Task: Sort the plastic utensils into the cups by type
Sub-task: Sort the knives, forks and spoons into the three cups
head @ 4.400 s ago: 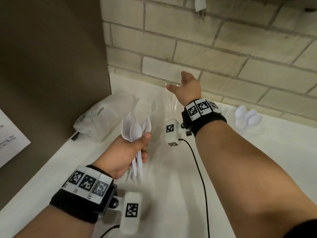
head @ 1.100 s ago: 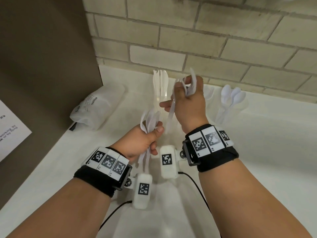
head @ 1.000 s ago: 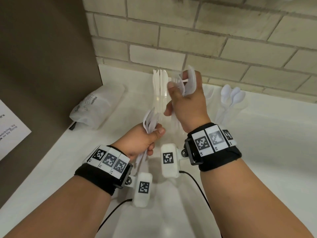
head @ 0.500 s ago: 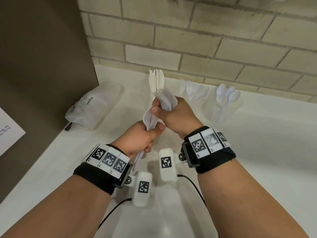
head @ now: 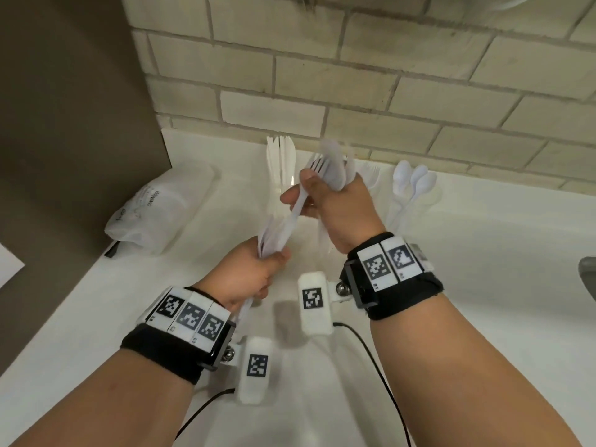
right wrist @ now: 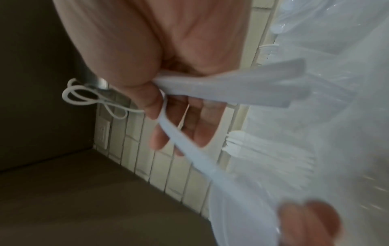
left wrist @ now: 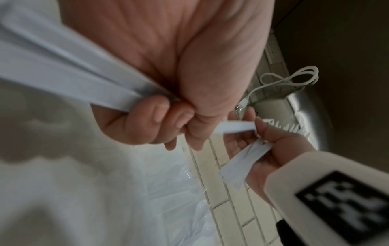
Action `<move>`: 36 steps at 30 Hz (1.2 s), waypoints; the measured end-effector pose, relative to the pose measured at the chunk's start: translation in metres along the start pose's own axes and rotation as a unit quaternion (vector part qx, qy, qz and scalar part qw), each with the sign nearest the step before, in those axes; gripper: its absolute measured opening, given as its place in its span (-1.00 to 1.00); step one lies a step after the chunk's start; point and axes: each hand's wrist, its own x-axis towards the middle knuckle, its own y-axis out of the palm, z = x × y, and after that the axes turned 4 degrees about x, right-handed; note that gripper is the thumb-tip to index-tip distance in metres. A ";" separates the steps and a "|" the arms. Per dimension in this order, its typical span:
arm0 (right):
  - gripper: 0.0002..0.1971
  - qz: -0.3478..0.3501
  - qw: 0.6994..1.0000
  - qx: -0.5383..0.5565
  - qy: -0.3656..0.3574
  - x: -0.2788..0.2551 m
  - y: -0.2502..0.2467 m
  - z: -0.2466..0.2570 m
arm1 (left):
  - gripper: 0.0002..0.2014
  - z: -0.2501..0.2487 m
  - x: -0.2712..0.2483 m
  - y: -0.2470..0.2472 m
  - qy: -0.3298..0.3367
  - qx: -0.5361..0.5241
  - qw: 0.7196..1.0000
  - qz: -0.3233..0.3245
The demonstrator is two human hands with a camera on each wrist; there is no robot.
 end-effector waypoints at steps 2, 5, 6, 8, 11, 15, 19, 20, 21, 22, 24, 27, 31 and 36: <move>-0.75 -0.052 0.997 0.042 -0.024 0.016 -0.012 0.011 | -0.80 0.000 -0.001 -0.001 0.006 -0.023 1.000 0.001; -0.59 -0.129 0.987 -0.012 -0.091 0.047 -0.034 0.029 | -0.83 -0.004 -0.005 0.000 0.005 -0.096 0.995 0.008; -0.56 -0.143 0.983 -0.033 -0.107 0.058 -0.040 0.032 | -0.82 -0.005 -0.006 -0.001 0.003 -0.130 0.991 0.019; -0.56 -0.160 0.980 -0.032 -0.117 0.078 -0.049 0.030 | -0.81 -0.007 -0.007 -0.002 0.000 -0.175 0.984 0.034; -0.57 -0.193 0.976 -0.021 -0.103 0.102 -0.059 0.011 | -0.82 -0.008 -0.007 -0.003 -0.008 -0.176 0.984 0.027; -0.52 -0.218 0.974 -0.011 -0.063 0.119 -0.070 -0.022 | -0.81 -0.006 -0.004 -0.003 -0.017 -0.176 0.984 0.019; -0.41 -0.204 0.979 0.003 -0.008 0.122 -0.076 -0.043 | -0.81 -0.006 -0.003 -0.005 -0.016 -0.167 0.986 0.012; -0.41 -0.197 0.980 0.009 -0.011 0.123 -0.076 -0.042 | -0.82 -0.007 -0.003 -0.005 -0.015 -0.165 0.986 0.009; -0.39 -0.191 0.981 0.013 -0.021 0.125 -0.077 -0.040 | -0.82 -0.007 -0.002 -0.005 -0.016 -0.164 0.986 0.007; -0.36 -0.188 0.982 0.012 -0.030 0.126 -0.078 -0.037 | -0.82 -0.007 -0.002 -0.005 -0.017 -0.163 0.986 0.007; -0.31 -0.188 0.981 -0.001 -0.040 0.128 -0.079 -0.032 | -0.82 -0.009 -0.002 -0.003 -0.017 -0.162 0.987 0.011; -0.49 -0.201 0.975 -0.071 -0.063 0.128 -0.079 -0.032 | -0.82 -0.010 -0.002 -0.001 -0.012 -0.155 0.988 0.014; -0.77 -0.228 0.960 -0.139 -0.088 0.114 -0.073 -0.025 | -0.80 -0.011 -0.003 0.000 -0.013 -0.151 0.988 0.009; -0.94 -0.054 0.989 -0.133 -0.048 0.053 -0.039 0.002 | -0.75 -0.019 -0.003 0.004 -0.002 -0.123 0.992 0.015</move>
